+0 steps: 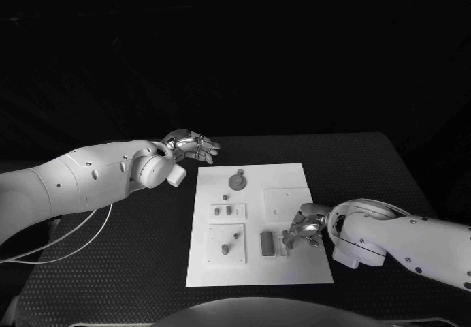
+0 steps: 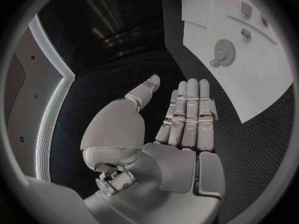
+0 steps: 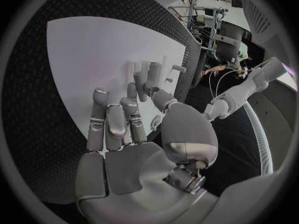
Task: Assemble the parts on the task board
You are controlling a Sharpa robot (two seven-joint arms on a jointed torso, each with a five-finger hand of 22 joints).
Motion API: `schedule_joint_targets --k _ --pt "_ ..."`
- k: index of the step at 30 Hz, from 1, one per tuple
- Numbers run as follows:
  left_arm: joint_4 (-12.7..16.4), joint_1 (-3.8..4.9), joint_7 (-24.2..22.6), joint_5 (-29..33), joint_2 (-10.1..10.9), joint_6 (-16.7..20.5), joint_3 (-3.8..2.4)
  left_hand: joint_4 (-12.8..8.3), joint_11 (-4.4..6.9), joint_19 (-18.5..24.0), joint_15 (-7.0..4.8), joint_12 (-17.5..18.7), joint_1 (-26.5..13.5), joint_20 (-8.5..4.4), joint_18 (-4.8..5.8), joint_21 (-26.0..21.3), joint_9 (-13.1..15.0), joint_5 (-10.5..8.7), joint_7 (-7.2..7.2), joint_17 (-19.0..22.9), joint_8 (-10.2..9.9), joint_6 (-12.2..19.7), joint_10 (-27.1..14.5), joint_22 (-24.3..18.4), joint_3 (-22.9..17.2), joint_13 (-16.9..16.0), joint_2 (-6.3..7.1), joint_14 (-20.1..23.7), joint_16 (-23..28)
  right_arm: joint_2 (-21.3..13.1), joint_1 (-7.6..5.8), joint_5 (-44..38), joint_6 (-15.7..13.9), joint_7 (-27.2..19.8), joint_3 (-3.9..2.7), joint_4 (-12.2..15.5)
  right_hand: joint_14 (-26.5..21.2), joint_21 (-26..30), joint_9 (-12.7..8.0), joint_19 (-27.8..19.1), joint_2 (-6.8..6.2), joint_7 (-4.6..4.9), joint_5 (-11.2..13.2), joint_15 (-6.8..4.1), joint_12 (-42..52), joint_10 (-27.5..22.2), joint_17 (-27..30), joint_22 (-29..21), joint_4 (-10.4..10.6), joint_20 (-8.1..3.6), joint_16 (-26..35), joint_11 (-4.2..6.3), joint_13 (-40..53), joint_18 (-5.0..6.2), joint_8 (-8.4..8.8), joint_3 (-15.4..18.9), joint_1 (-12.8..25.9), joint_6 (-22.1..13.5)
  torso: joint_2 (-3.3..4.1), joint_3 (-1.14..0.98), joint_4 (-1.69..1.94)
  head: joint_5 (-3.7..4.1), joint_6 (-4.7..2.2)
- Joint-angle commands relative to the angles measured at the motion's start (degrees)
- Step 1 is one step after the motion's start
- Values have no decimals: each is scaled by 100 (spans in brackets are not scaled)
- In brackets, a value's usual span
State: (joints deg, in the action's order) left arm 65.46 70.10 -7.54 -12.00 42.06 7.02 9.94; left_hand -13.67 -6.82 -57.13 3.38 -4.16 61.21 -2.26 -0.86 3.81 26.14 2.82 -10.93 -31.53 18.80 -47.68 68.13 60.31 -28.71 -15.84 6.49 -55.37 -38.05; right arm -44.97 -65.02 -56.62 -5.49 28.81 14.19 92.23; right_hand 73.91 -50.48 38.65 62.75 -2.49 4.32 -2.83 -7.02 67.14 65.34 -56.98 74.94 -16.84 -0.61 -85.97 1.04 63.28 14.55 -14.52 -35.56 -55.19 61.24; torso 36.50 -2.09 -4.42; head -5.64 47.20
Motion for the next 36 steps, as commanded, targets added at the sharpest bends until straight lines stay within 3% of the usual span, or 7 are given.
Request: schedule_joint_targets --k 1,14,36 --pt "19 8 -28 1 -12 -57 -3 28 21 33 20 -1 -36 15 -31 21 -8 14 21 -7 26 27 -11 -5 -2 4 -11 -4 35 33 39 182 83 24 4 -27 29 -9 -7 33 257 16 -8 -14 9 101 7 85 -2 0 -17 71 -7 45 -12 32 -176 23 3 -9 -3 -3 7" --pt "23 8 -21 1 -3 -57 -2 32 21 34 21 0 -39 16 -31 21 -10 14 21 -11 26 27 -12 -4 -1 5 -11 -3 38 79 161 67 26 17 4 -138 51 11 -56 64 268 3 -7 -25 4 135 6 74 13 7 -16 84 -11 45 -5 76 37 90 2 -6 3 -25 14" --pt "18 8 -3 11 3 -96 -2 44 20 37 23 1 -47 18 -31 21 -13 14 21 -18 29 29 -14 -4 1 6 -12 -2 46 184 249 137 -9 -8 3 -220 62 29 -105 94 298 -1 -7 -33 -5 156 14 67 20 -2 -15 89 -14 45 13 58 171 121 2 -4 0 -53 50"
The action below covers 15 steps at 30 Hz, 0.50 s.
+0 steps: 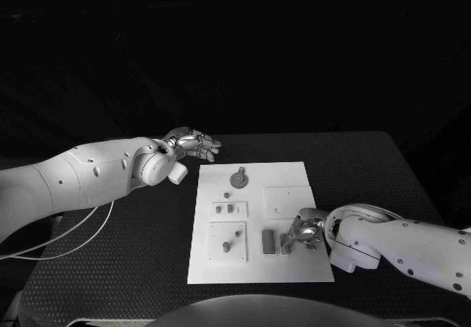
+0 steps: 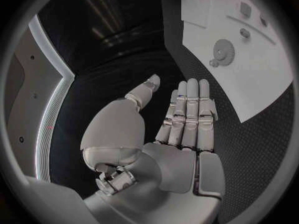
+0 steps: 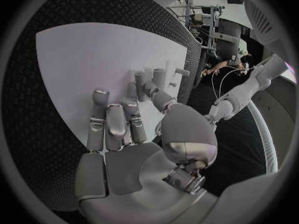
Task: Assemble the parts on the task board
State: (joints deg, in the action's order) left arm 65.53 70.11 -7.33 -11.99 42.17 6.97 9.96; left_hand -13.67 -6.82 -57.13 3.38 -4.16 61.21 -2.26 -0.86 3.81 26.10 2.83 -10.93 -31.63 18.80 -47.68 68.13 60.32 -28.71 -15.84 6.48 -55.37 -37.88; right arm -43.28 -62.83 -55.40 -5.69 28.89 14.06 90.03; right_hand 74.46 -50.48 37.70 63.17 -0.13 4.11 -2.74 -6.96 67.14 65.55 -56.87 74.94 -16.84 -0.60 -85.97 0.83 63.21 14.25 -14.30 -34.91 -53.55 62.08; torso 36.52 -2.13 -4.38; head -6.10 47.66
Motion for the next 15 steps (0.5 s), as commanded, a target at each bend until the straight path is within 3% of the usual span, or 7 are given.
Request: schedule_joint_targets --k 1,10,15 --pt "11 7 -22 10 -9 -91 -3 44 20 37 23 1 -47 18 -31 21 -9 14 20 -9 29 29 -13 -4 1 6 -12 -2 29 17 30 16 24 -16 16 3 8 29 -10 53 63 20 -16 -39 -5 134 3 67 19 -3 -15 109 -8 75 -10 -8 8 38 -2 -2 -1 -12 4" --pt "12 7 -21 11 -10 -86 -3 47 19 39 24 3 -49 18 -31 20 -11 14 20 -12 29 31 -15 -4 2 7 -11 -1 32 37 37 59 80 -8 16 -36 0 45 -44 63 61 26 -16 -41 -17 131 24 64 35 -1 -9 104 -9 75 6 -7 133 45 -1 1 -4 -9 12" --pt "13 7 -19 11 -7 -82 -3 49 19 40 24 3 -50 18 -31 20 -12 14 20 -13 29 32 -16 -4 2 7 -10 -1 33 53 42 77 54 -16 16 -60 -23 84 -102 82 -101 40 -17 -36 -41 113 71 51 196 12 7 92 -11 75 38 44 562 47 -1 0 -2 -7 11"
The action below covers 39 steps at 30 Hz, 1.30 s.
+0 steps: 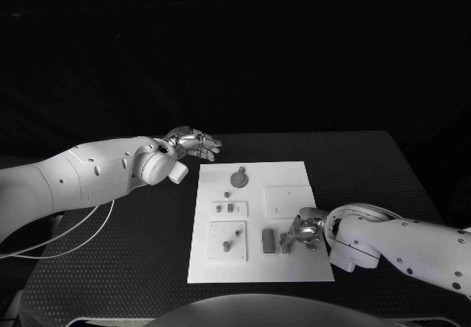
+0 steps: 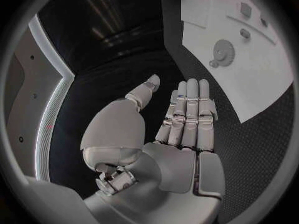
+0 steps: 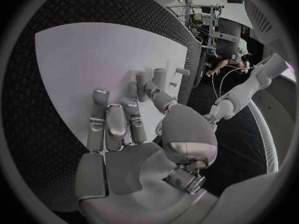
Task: Assemble the parts on the task board
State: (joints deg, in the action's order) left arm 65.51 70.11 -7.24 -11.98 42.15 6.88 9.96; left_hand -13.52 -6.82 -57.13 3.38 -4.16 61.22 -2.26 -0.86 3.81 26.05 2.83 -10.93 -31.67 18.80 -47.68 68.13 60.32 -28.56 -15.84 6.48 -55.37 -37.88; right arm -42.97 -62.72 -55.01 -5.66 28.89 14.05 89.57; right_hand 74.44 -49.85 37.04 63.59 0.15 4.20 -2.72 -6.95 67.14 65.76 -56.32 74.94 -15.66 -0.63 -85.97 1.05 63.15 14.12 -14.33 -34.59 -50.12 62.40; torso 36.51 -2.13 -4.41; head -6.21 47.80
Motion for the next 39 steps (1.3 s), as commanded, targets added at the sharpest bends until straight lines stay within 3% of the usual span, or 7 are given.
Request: schedule_joint_targets --k 1,6,10,24,31,37,39 --pt "15 7 -28 10 -4 -74 -3 34 19 40 24 3 -50 18 -31 20 -7 14 20 -9 29 32 -16 -4 -14 7 -11 -1 34 26 31 42 59 -17 16 -14 -23 31 -47 44 -175 29 -18 -39 -45 89 20 48 119 10 8 71 -5 88 46 -3 289 16 -1 -1 3 2 -1" --pt "16 7 -24 7 -4 -100 -3 35 20 41 23 3 -38 17 -33 20 -7 17 22 -13 32 29 -15 -4 -23 7 -24 -1 37 32 37 66 135 -30 16 -5 -34 53 -82 57 -440 29 -17 -45 -49 76 36 52 216 -13 10 72 4 88 60 -74 460 16 0 -1 2 3 9" --pt "14 7 -26 7 -8 -96 -3 34 20 42 23 3 -27 17 -34 20 -8 18 23 -16 34 28 -15 -4 -32 8 -31 -1 40 30 38 67 133 -31 16 -6 -40 61 -95 66 -541 30 -17 -45 -50 72 45 56 274 -19 10 71 9 88 63 -113 520 15 1 0 -1 3 16" --pt "14 7 -24 7 -8 -90 -3 35 19 44 24 4 -26 19 -33 20 -11 18 22 -20 34 30 -17 -3 -31 8 -25 0 44 2 40 67 60 -69 16 -6 -63 75 -114 70 -667 36 -17 -44 -56 59 80 64 353 -25 17 66 15 88 71 -177 579 2 1 -2 1 7 18" --pt "12 7 -22 7 -4 -81 -3 36 19 45 24 4 -25 19 -33 20 -12 18 21 -22 34 31 -18 -3 -32 9 -24 -1 45 -40 40 67 80 -176 16 4 -72 90 -129 85 -903 38 -17 -42 -57 55 99 73 532 -31 19 64 22 88 66 -276 641 -2 0 -3 2 8 13" --pt "16 7 -18 7 1 -86 -2 36 19 46 24 4 -23 19 -33 20 -13 18 21 -24 35 32 -18 -3 -33 9 -24 -1 47 -84 40 63 189 -295 16 12 -78 88 -130 86 -871 37 -17 -42 -53 57 113 86 471 -43 17 64 28 88 59 -331 509 -8 -1 0 0 10 -4" --pt "16 7 -17 7 4 -87 -2 36 19 46 24 4 -22 19 -33 20 -13 18 21 -25 35 32 -18 -3 -34 9 -24 -1 47 -105 40 67 219 -317 16 15 -101 86 -129 72 -762 41 -18 -39 -53 52 149 97 303 -47 24 59 32 88 57 -346 342 -22 0 -1 1 13 -7"
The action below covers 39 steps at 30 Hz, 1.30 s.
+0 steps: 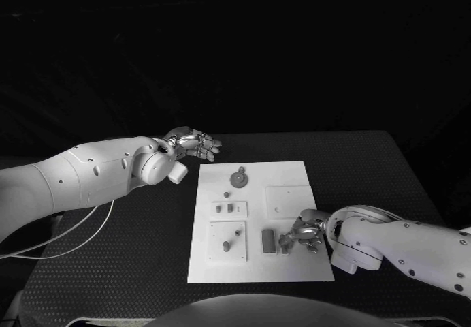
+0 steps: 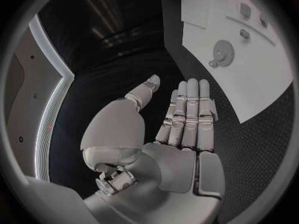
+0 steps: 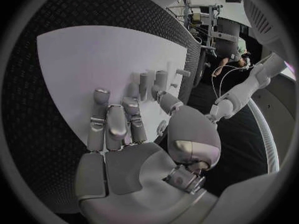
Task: Assemble the parts on the task board
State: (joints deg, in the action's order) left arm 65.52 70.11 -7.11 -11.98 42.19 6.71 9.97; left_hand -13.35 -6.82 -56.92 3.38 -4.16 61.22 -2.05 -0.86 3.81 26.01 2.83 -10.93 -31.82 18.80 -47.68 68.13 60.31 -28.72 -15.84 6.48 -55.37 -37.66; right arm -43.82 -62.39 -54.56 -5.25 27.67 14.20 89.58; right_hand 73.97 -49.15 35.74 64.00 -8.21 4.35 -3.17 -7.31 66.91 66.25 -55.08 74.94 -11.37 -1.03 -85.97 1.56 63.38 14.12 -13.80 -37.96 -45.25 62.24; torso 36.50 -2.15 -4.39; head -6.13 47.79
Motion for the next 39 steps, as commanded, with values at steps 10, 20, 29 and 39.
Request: schedule_joint_targets --k 10,20,29,39 --pt "8 7 -24 8 -2 -66 -2 19 19 25 25 4 -18 -2 -33 21 -10 18 21 -13 35 34 -18 -3 -19 9 -24 -1 28 -7 16 21 253 -271 1 -37 -84 13 8 -10 611 31 28 20 -35 10 59 110 -536 32 25 0 9 88 -30 -23 -833 -18 2 -5 -6 -3 -5" --pt "1 6 -21 8 -10 -72 0 21 18 26 25 4 -18 -1 -32 21 -12 18 20 -16 36 35 -19 -2 -20 9 -25 -1 30 97 80 -132 183 -189 1 -121 -44 -6 23 -23 796 23 28 24 -21 41 -24 115 -539 45 -4 7 11 88 -65 28 -1087 -3 3 -9 -3 4 -1" --pt "1 6 -21 7 -8 -72 0 22 18 26 25 4 -17 0 -32 21 -13 18 20 -19 37 35 -19 -2 -20 10 -25 -2 33 101 109 -321 171 -126 1 -143 -29 -16 30 -20 810 13 28 22 -11 62 -40 114 -544 43 -14 17 14 88 -85 58 -1157 16 0 2 -3 1 25" --pt "-7 6 -25 7 -14 -75 1 24 17 27 26 4 -17 0 -32 22 -15 18 19 -22 37 36 -19 -2 -20 10 -26 -2 35 66 110 -287 -105 -269 0 -127 -23 -23 31 -16 772 10 28 20 -7 73 -40 113 -540 46 -17 20 15 88 -93 105 -1156 21 -2 2 -1 4 8"
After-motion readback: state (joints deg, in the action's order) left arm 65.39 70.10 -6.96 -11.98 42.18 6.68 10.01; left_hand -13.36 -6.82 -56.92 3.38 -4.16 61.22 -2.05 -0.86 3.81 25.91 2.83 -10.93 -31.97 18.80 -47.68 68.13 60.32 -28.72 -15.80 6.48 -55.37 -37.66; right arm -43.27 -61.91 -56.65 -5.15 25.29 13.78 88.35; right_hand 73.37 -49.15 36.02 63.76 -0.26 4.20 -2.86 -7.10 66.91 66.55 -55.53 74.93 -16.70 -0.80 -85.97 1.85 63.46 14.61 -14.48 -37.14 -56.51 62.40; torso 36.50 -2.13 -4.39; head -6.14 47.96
